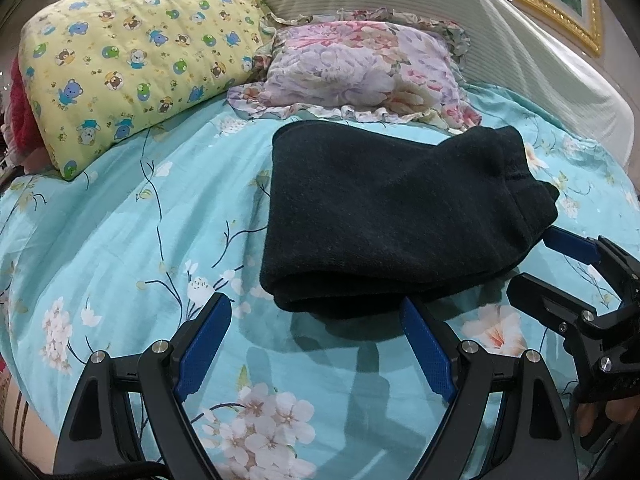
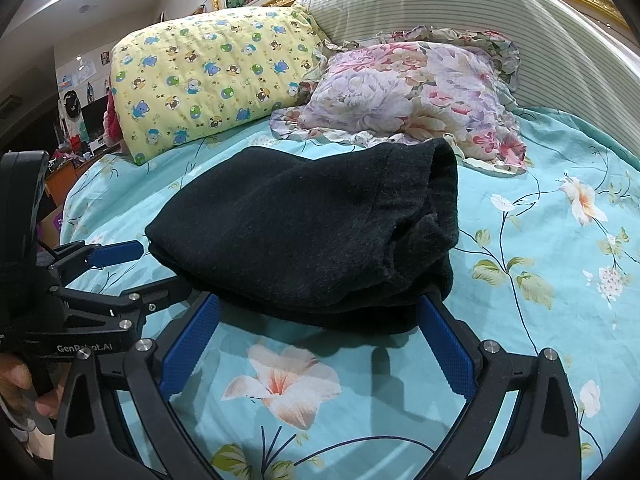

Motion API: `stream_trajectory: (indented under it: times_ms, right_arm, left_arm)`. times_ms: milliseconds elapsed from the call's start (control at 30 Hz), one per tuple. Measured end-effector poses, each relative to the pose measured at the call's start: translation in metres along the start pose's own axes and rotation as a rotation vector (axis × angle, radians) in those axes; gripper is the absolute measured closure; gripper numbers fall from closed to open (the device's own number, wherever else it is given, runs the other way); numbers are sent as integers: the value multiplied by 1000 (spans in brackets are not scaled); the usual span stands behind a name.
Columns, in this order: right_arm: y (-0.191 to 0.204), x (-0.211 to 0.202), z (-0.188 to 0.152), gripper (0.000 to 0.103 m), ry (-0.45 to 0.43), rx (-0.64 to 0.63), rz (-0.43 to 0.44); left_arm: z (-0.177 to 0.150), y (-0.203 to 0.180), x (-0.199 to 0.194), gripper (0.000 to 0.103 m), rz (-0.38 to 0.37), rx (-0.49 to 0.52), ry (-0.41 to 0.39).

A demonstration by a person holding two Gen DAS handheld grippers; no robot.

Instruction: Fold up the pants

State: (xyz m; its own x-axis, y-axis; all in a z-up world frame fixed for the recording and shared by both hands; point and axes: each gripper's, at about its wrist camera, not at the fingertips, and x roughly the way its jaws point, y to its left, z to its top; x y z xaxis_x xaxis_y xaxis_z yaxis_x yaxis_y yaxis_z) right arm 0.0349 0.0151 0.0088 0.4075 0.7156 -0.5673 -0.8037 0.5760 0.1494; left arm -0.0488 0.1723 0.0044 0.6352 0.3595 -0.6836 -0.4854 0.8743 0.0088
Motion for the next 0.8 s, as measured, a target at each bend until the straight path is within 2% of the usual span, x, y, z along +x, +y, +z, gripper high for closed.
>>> stream_trajectory:
  times_ms: [800]
  right_arm:
    - [2,-11,4,4,-22,3,-7]
  left_arm:
    - [2,-3,-13,16,-22,-2,-22]
